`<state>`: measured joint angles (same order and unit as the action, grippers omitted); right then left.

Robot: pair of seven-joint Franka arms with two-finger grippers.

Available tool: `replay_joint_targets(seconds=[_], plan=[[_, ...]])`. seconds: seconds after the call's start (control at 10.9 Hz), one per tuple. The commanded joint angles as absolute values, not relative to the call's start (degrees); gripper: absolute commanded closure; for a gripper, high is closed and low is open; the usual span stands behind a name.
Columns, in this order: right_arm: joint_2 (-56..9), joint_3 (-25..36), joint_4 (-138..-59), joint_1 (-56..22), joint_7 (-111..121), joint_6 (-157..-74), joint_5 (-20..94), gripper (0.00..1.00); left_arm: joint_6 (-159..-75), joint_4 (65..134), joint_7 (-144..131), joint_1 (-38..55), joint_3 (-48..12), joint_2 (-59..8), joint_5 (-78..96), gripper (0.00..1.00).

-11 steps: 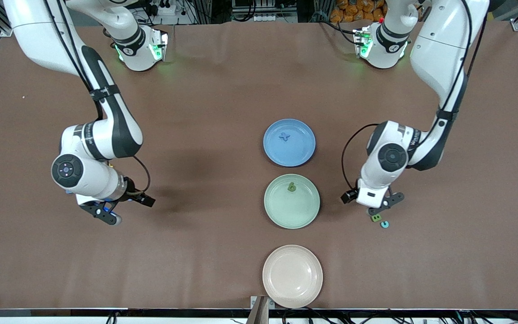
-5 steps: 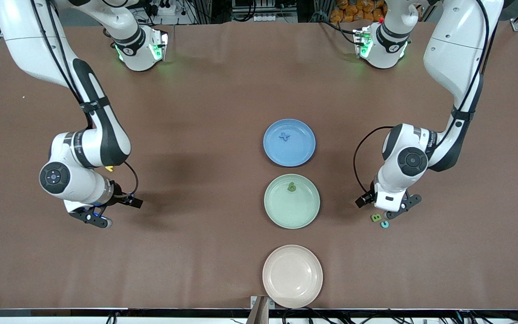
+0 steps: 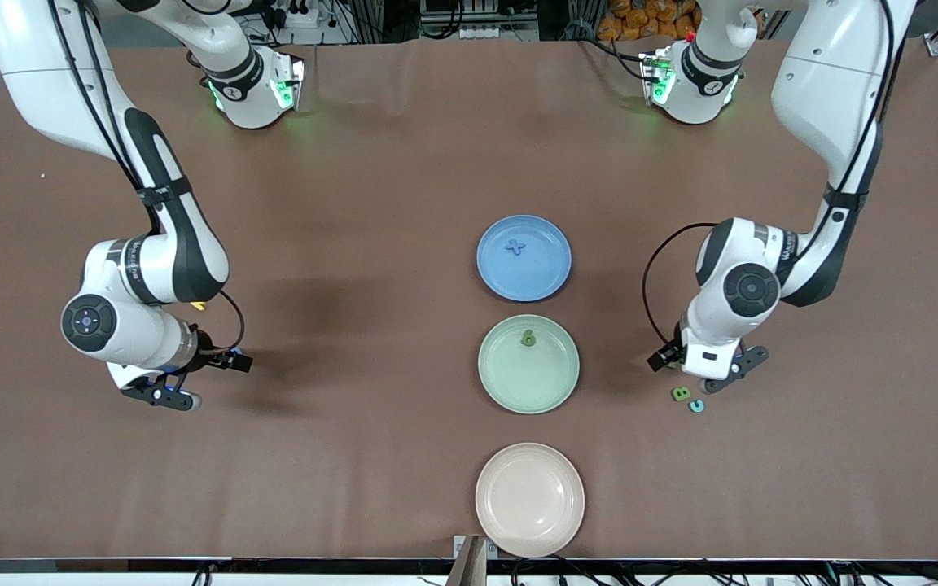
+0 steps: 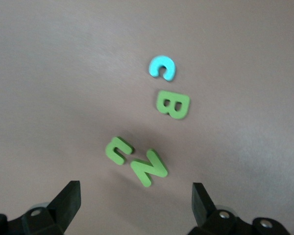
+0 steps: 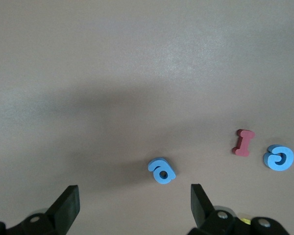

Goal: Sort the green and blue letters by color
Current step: 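Lower the right gripper to the blue a while the left gripper nears green u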

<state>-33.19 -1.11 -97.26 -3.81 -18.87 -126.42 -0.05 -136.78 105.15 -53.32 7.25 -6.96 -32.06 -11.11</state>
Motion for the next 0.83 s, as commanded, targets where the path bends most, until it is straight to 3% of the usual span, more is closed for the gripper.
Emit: replay_joint_targets(seconds=[0.0, 0.74], plan=[[-32.61, -2.02, -98.09, -2.64, -17.14, -126.65, -0.97, 0.00, -135.70, 107.05, -61.95, 6.86, -6.86, -29.27, -12.56, 0.00], [-32.61, -2.11, -98.09, -2.64, -16.96, -126.83, -0.97, 0.00, -142.64, 111.36, -61.88, 6.42, -6.86, -29.79, -16.34, 0.00]])
